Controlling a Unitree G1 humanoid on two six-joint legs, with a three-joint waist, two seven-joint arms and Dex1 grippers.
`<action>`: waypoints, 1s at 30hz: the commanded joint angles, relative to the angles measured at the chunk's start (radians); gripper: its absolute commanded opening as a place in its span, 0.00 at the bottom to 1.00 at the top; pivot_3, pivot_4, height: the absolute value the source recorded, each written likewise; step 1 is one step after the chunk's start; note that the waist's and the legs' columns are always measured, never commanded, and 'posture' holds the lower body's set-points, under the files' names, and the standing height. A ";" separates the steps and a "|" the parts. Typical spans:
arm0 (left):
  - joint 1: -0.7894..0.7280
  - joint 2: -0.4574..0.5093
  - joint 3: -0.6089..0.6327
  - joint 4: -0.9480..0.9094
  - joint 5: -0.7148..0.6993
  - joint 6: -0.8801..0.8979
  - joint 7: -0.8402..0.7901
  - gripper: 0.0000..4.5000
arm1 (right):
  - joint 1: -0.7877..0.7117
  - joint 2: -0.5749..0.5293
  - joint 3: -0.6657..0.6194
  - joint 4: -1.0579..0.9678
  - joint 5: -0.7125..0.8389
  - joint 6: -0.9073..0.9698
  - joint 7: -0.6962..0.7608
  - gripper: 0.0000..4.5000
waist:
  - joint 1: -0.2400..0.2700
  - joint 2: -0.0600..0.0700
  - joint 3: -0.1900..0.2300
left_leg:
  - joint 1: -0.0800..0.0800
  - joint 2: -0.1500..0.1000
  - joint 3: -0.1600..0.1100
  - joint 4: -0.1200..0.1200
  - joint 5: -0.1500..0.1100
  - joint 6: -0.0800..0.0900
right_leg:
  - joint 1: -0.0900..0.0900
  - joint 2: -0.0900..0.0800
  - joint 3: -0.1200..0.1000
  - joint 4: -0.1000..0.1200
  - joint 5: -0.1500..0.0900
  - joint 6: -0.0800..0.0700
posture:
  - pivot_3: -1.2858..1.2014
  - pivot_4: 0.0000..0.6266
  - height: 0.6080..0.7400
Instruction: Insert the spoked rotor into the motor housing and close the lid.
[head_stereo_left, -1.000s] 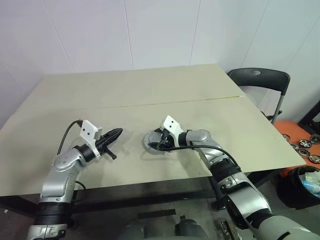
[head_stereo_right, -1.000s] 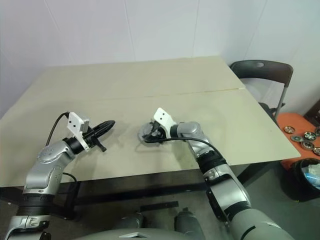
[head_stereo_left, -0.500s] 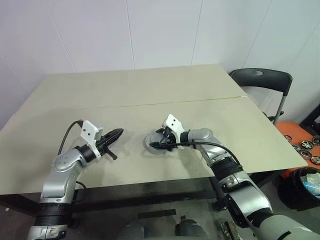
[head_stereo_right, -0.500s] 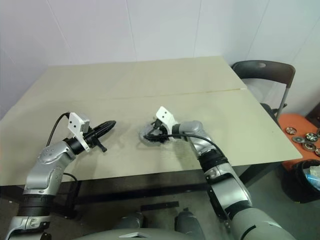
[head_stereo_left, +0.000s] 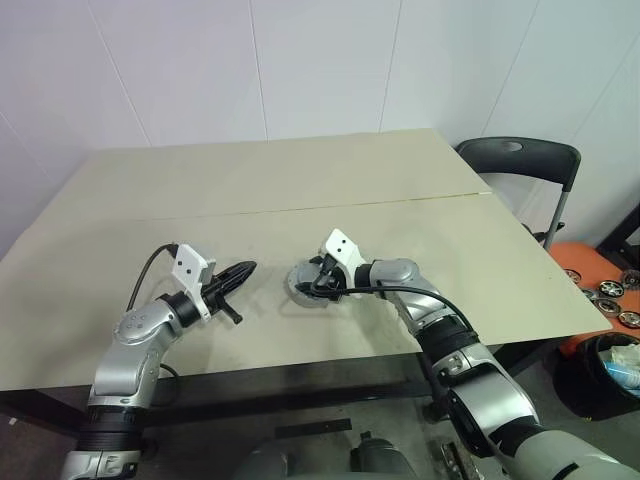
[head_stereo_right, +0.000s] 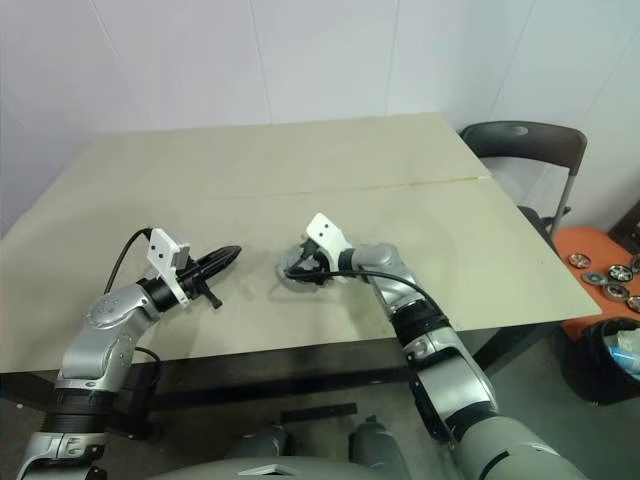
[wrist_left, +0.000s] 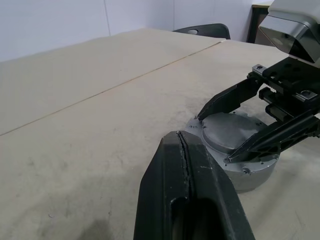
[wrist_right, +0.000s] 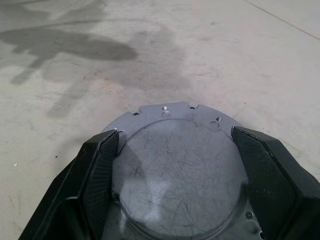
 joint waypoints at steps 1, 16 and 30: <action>-0.024 0.010 -0.015 -0.008 0.008 0.005 -0.014 0.00 | 0.003 -0.033 0.043 0.042 -0.058 0.060 -0.002 0.72 | 0.000 0.000 0.000 | 0.001 0.000 0.000 0.000 0.000 0.000 | 0.001 0.000 0.000 0.000 0.000 0.000 | 0.52 0.00 1.00; -0.344 -0.161 -0.175 0.531 0.152 -0.183 -0.122 0.00 | 0.015 -0.025 0.042 0.009 -0.046 0.098 -0.010 0.72 | 0.005 0.001 -0.001 | 0.014 0.000 -0.001 -0.003 0.000 0.000 | 0.017 -0.001 -0.003 -0.009 -0.001 0.000 | 0.52 0.00 1.00; -0.486 -0.183 -0.296 0.820 0.333 -0.251 -0.214 0.00 | 0.046 -0.017 0.042 -0.060 -0.036 0.142 -0.035 0.72 | 0.006 0.001 -0.003 | 0.015 0.000 -0.001 -0.003 0.000 0.000 | 0.018 -0.001 -0.004 -0.010 -0.003 0.004 | 0.52 0.00 1.00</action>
